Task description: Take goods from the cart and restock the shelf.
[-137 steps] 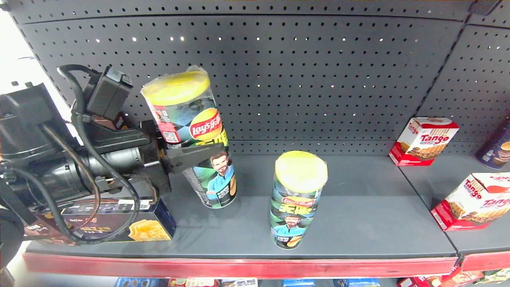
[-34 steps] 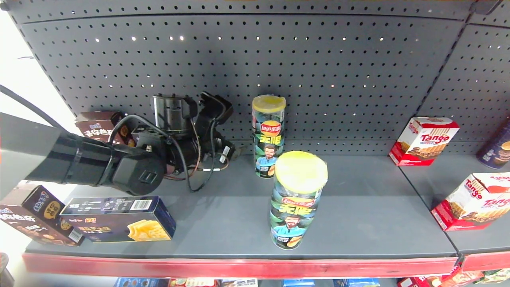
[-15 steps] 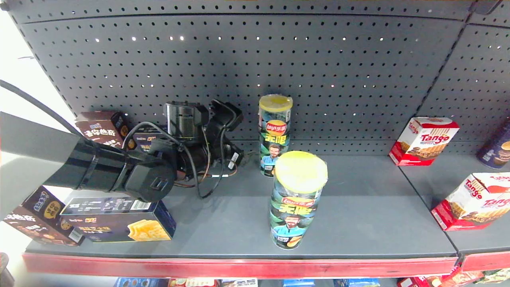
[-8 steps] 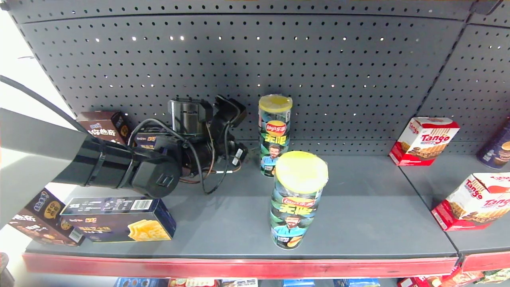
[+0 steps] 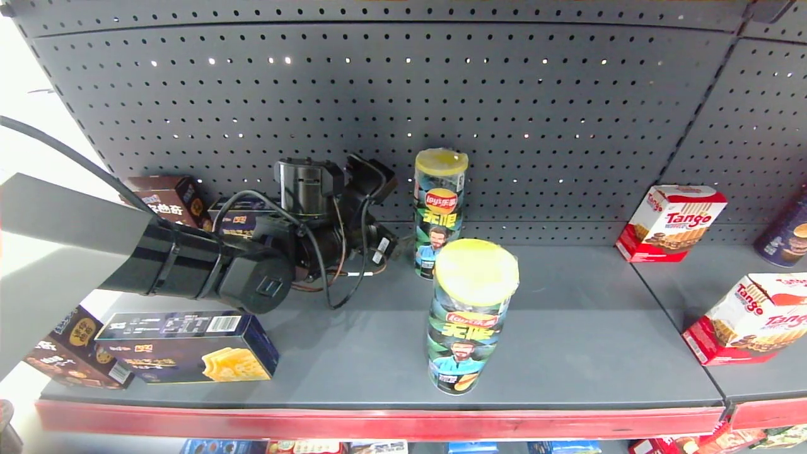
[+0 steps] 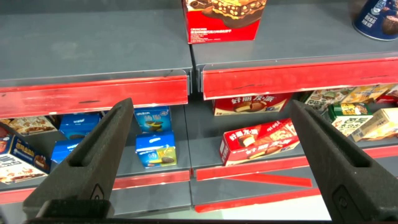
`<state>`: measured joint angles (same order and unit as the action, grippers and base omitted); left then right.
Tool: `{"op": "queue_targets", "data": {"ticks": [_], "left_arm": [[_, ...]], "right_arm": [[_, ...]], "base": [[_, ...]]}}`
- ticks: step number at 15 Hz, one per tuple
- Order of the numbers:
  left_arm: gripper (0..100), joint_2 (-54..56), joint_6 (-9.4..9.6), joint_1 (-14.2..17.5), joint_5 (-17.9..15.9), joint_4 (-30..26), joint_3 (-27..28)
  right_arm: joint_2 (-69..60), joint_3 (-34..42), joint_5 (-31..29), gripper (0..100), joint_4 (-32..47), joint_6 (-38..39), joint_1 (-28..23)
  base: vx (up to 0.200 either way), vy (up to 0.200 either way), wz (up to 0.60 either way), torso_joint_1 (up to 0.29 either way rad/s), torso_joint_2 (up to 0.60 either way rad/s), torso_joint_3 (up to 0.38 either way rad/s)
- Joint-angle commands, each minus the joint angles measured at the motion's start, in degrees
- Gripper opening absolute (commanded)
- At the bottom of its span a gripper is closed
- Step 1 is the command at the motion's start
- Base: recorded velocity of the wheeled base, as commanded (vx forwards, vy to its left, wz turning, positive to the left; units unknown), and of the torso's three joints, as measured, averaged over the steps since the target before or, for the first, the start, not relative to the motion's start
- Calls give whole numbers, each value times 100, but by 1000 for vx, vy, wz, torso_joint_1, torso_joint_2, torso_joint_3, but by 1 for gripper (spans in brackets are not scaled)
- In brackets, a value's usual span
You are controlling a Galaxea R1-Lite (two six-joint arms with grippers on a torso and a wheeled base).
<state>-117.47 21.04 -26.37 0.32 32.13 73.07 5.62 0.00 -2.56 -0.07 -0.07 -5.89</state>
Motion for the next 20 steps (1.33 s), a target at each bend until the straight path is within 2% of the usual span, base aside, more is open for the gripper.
{"op": "queue_targets", "data": {"ticks": [1, 4, 6, 14, 16, 17, 19, 20], "left_arm": [[100, 5, -30, -9, 3, 21, -12], [100, 31, -47, -9, 3, 21, -38], [100, -4, -144, -35, 12, 21, -21], [100, -13, -153, -44, 21, 30, -47], [100, 198, -153, 9, 3, 206, -241], [100, 488, -346, -35, -14, 197, -346], [100, 1033, -610, -79, -5, 197, -592], [100, 1218, -671, -88, 12, 197, -698]], "right_arm": [[9, 0, 1, 100, -1, -1, 0], [9, 0, 1, 100, -1, -1, 0], [9, 0, 1, 100, -1, -1, 0], [9, 0, 1, 100, -1, -1, 0], [9, 0, 1, 100, -1, -1, 0], [9, 0, 1, 100, -1, -1, 0], [9, 0, 1, 100, -1, -1, 0], [9, 0, 1, 100, -1, -1, 0]], "base": [[0, 0, 0, 0, 0, 0], [0, 0, 0, 0, 0, 0], [0, 0, 0, 0, 0, 0], [0, 0, 0, 0, 0, 0], [0, 0, 0, 0, 0, 0], [0, 0, 0, 0, 0, 0], [0, 0, 0, 0, 0, 0], [0, 0, 0, 0, 0, 0]]}}
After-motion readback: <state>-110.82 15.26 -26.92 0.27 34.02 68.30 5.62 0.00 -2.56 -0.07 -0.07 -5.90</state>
